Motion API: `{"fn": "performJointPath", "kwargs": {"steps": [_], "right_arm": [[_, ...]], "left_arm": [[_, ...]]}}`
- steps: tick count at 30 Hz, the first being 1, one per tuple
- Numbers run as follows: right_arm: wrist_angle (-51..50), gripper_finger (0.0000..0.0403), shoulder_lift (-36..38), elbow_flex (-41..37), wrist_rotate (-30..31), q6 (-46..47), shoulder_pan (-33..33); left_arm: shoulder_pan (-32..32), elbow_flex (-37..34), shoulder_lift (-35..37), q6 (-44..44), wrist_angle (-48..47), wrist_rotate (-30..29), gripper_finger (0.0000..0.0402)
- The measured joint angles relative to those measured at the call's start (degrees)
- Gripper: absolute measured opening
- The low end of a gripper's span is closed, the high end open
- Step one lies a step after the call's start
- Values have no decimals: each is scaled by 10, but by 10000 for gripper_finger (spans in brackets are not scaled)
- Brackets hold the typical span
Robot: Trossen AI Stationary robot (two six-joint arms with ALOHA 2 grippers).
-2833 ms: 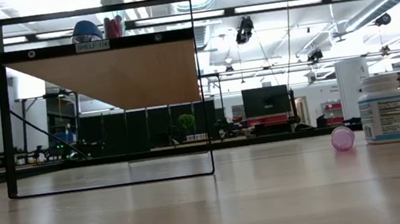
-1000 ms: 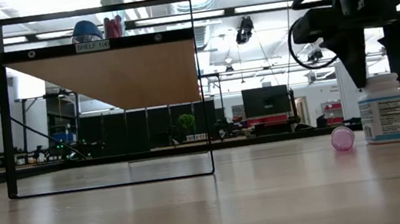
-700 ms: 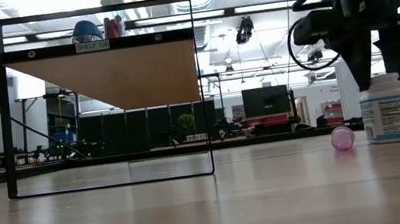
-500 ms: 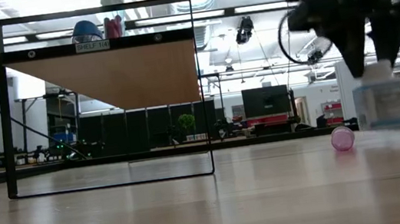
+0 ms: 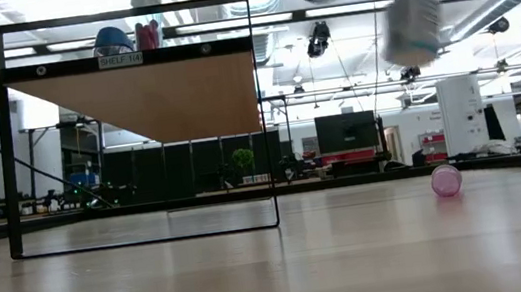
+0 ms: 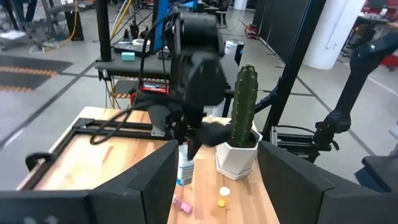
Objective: Pick and place medicine bottles onto shelf by color
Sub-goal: Put the white and blue pill bottle on the shelf
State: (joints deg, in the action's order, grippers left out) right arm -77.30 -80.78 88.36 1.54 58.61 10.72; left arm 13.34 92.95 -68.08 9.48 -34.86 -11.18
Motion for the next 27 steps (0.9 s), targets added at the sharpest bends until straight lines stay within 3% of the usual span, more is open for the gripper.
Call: {"fn": "performJointPath", "kwargs": {"steps": [8, 15, 21, 27], "right_arm": [[0, 171, -91, 166, 13, -239, 0], [-2, 171, -202, 318, 31, -388, -2], [-5, 171, -278, 414, 31, -483, -15], [-7, 171, -316, 458, 30, -545, -27]], "left_arm": [[0, -12, 6, 36, 30, -3, 203], [1, -12, 6, 37, 46, -4, 203], [2, -12, 6, 37, 46, -4, 203], [2, -12, 6, 38, 46, -4, 203]]}}
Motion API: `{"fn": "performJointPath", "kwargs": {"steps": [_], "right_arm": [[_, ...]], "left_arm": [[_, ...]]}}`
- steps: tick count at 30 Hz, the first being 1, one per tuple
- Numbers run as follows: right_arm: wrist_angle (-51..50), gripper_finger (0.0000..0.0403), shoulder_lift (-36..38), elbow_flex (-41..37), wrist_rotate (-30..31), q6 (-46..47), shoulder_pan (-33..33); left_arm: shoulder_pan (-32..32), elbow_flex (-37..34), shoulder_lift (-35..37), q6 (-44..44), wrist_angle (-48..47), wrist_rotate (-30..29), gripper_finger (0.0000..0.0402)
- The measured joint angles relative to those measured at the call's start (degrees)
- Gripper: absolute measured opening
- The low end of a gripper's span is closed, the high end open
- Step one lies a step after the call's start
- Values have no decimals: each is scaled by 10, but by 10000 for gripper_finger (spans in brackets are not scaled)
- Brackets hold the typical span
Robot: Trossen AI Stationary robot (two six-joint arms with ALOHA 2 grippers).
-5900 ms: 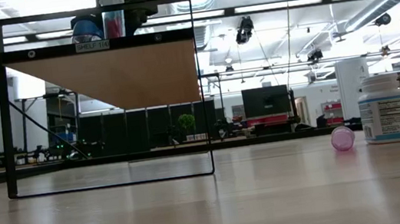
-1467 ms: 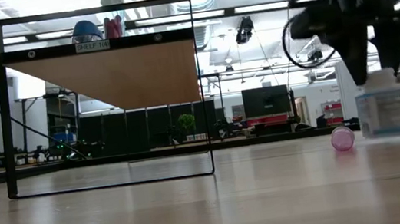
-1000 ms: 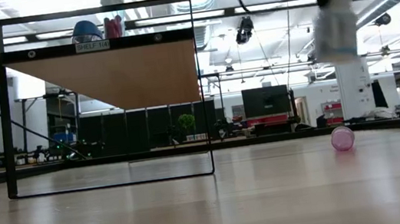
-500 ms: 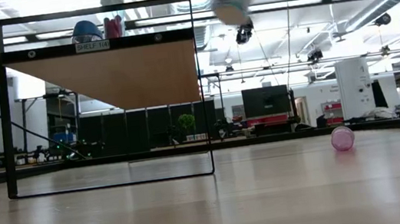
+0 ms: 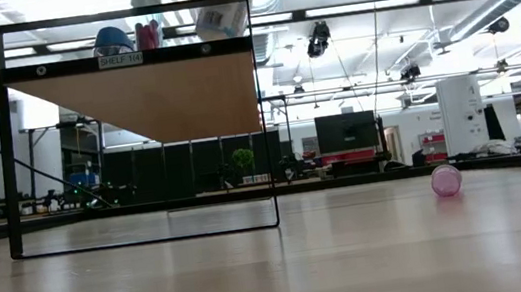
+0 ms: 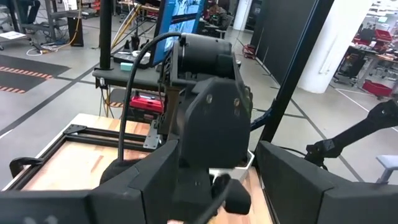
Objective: Pick and place medicine bottles onto shelf by color
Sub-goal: Put the white and blue pill bottle on the shelf
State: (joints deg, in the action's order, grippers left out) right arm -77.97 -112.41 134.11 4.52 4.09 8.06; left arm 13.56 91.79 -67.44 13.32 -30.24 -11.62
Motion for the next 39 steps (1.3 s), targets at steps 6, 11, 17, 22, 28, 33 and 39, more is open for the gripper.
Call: {"fn": "performJointPath", "kwargs": {"steps": [6, 11, 17, 22, 28, 33, 39], "right_arm": [[-12, 171, -21, 2, 0, -54, -1], [-10, 171, -29, 3, 0, -67, -1], [5, 187, -29, 3, 1, -74, -1], [10, 210, -29, 2, 2, -93, -1], [10, 225, -29, 2, 2, -92, -1], [9, 231, -28, 2, 11, -87, -1], [1, 225, -2, 8, 11, -39, 2]], "left_arm": [[0, 0, 0, -1, 0, 0, 203], [0, 0, 0, -1, -1, 0, 203], [0, 0, 0, -2, -2, 0, 203], [0, 0, 0, -2, -2, 0, 203], [0, 0, 0, -2, -2, 0, 203], [0, 0, 0, -2, -2, 0, 203], [0, 0, 0, -2, -2, 0, 203]]}}
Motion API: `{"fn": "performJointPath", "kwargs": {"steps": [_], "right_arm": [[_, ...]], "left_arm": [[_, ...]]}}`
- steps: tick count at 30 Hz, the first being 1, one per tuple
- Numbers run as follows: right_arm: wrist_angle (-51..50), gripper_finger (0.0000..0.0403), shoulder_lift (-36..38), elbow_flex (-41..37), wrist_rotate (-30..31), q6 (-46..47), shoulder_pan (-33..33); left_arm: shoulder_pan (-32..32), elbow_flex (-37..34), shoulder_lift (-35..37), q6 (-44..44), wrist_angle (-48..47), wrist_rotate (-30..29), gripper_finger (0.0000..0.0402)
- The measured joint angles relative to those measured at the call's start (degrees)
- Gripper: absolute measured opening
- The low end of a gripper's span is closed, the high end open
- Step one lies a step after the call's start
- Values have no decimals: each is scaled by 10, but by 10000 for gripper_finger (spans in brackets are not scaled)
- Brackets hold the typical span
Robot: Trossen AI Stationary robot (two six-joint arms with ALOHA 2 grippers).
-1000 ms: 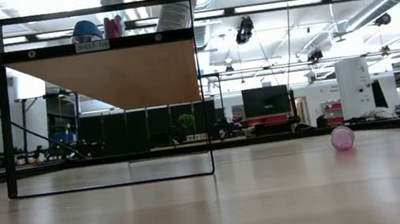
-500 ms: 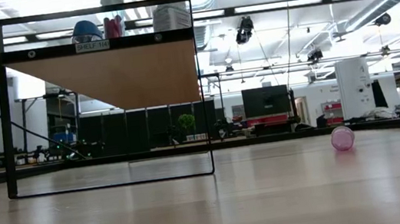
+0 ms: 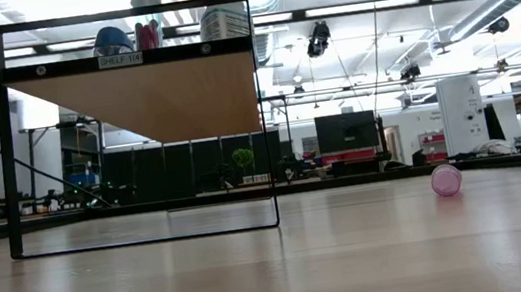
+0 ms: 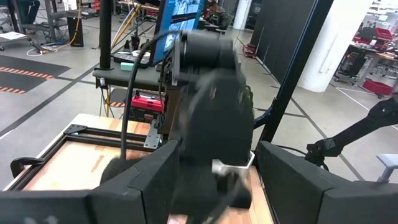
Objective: Pick and place medicine bottles onto shelf by color
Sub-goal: Put the white and blue pill bottle on the shelf
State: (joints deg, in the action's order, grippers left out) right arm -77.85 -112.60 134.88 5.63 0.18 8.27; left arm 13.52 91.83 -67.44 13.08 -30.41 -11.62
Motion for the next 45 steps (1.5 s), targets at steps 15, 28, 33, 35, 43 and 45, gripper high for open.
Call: {"fn": "performJointPath", "kwargs": {"steps": [15, 28, 33, 35, 43, 45], "right_arm": [[-24, 17, 2, -56, -24, 53, 39], [41, 12, 4, -89, 51, 32, 10], [41, 12, 4, -89, 64, 39, 5], [47, 12, 4, -90, 85, 32, 6], [45, 12, 6, -86, 106, 29, 6], [41, 12, 10, -82, 89, 38, 6]], "left_arm": [[0, 0, 0, -3, 0, 0, 203], [0, 0, 1, -5, -1, 0, 203], [0, 0, 1, -5, 0, 0, 203], [0, 0, 1, -5, 0, 0, 203], [0, 0, 1, -4, -1, 0, 203], [0, 0, 1, -4, 0, 0, 203]]}}
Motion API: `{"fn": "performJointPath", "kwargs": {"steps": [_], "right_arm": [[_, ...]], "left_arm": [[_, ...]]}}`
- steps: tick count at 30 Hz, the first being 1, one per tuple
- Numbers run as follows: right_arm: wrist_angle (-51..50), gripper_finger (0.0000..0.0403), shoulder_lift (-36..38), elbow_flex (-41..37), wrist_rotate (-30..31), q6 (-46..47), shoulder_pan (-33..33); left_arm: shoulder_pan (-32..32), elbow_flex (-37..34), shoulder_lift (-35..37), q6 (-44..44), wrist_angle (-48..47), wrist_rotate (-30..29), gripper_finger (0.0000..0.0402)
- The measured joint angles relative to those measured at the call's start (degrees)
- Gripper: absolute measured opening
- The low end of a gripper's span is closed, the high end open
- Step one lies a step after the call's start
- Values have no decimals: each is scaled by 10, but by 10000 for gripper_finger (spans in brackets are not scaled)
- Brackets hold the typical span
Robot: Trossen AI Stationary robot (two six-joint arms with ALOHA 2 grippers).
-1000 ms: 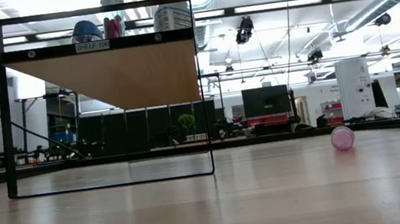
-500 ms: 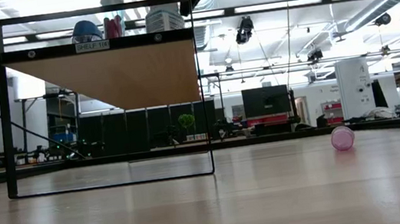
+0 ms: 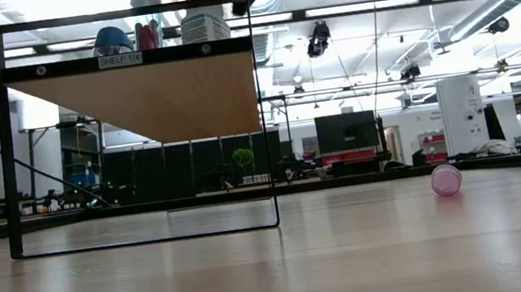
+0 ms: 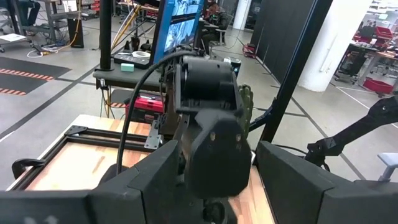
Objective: Pick and place medicine bottles onto shelf by color
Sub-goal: Put the white and blue pill bottle on the shelf, then put the pink tablet bottle on the shelf
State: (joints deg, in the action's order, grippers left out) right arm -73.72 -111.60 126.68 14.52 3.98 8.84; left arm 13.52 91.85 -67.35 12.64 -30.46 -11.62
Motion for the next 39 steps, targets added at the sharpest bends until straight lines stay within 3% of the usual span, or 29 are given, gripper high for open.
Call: {"fn": "performJointPath", "kwargs": {"steps": [9, 21, 33, 39], "right_arm": [[55, 12, -2, -30, -14, 14, 4], [132, 12, -2, -48, 36, 0, -4], [100, 12, 1, -48, 18, 60, 6], [88, 12, 49, -41, 27, 91, 10]], "left_arm": [[0, 0, 0, 0, 0, 0, 203], [0, 0, 0, 0, 0, 0, 203], [0, 0, 0, 2, 0, 0, 203], [0, 0, 0, 5, 0, 0, 203]]}}
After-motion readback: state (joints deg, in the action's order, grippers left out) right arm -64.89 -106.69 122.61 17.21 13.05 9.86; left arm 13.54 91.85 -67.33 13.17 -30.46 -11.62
